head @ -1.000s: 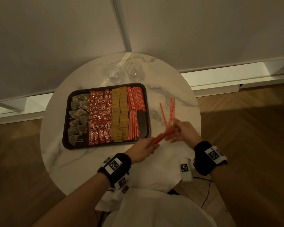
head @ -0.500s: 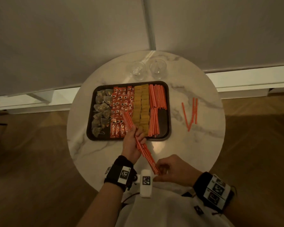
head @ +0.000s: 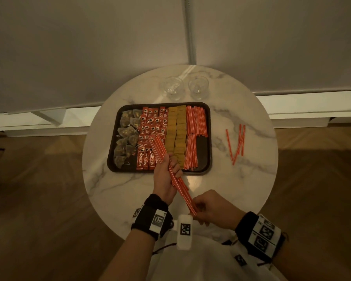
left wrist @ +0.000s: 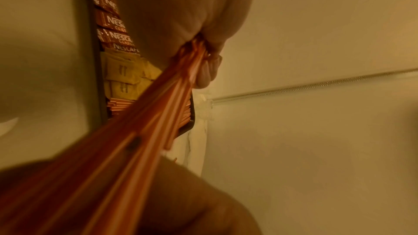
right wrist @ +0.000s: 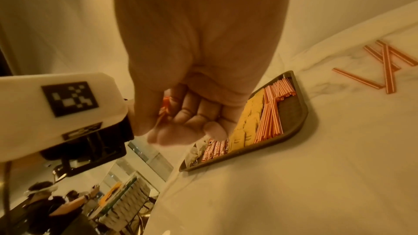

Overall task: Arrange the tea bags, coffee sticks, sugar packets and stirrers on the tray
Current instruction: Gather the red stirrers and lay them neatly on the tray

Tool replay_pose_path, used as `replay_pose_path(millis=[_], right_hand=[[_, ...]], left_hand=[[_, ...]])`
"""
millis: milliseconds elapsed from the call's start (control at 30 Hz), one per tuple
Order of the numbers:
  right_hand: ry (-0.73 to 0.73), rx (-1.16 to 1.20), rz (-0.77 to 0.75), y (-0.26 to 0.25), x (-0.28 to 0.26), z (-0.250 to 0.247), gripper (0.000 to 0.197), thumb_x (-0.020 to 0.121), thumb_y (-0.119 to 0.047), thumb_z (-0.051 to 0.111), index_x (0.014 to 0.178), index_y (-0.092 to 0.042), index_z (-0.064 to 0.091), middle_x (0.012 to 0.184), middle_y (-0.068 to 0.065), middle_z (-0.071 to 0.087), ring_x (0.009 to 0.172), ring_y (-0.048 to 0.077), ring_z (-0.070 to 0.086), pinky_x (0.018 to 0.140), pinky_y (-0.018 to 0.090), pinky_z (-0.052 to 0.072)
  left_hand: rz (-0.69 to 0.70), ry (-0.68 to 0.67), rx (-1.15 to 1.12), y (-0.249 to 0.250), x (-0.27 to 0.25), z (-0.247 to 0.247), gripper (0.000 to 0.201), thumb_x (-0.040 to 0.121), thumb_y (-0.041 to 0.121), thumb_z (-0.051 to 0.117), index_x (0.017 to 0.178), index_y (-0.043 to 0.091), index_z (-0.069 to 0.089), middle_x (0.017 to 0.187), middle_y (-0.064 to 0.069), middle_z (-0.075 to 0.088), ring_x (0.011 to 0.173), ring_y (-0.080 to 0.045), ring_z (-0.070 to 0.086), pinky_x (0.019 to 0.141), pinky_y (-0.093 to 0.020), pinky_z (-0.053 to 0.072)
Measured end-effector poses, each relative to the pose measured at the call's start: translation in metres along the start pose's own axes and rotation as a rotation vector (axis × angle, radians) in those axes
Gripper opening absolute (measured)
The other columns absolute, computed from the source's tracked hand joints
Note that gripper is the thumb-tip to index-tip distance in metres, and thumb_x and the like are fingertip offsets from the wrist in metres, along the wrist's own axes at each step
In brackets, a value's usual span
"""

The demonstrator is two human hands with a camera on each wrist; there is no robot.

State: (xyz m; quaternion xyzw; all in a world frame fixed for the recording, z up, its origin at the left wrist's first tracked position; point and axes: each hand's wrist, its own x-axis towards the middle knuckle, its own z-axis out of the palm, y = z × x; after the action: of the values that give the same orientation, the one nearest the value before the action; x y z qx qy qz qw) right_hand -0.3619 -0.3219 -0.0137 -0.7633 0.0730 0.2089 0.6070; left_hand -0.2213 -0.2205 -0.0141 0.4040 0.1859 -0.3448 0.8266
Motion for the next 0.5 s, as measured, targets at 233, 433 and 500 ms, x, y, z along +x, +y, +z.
replay_pose_path(millis=[233,433,500], right_hand=[[0.031,0.080,0.070,-0.006,0.006,-0.008,0.025,0.086,-0.024,0.076,0.088,-0.001,0.065,0.070,0.016,0.068,0.053,0.019,0.057,0.052,0.033,0.051],[-0.015,0.057,0.065,-0.004,-0.008,-0.027,0.028,0.083,-0.029,0.079,0.098,-0.008,0.069,0.070,0.015,0.070,0.053,0.018,0.059,0.059,0.031,0.052],[0.017,0.051,0.038,-0.004,-0.008,-0.032,0.022,0.085,-0.028,0.077,0.089,-0.008,0.070,0.067,0.014,0.070,0.052,0.019,0.060,0.058,0.030,0.052]], left_hand=[[0.050,-0.002,0.063,-0.007,0.000,0.012,0.011,0.105,0.020,0.040,0.097,0.017,0.047,0.063,0.004,0.042,0.046,-0.003,0.037,0.039,-0.014,0.033],[0.128,-0.019,0.082,0.000,0.005,0.017,0.009,0.106,0.021,0.040,0.103,0.018,0.049,0.067,0.004,0.040,0.051,-0.004,0.036,0.043,-0.015,0.036],[0.133,-0.036,0.099,-0.002,0.004,0.020,0.010,0.106,0.018,0.039,0.107,0.018,0.049,0.067,0.004,0.043,0.050,-0.004,0.038,0.043,-0.015,0.037]])
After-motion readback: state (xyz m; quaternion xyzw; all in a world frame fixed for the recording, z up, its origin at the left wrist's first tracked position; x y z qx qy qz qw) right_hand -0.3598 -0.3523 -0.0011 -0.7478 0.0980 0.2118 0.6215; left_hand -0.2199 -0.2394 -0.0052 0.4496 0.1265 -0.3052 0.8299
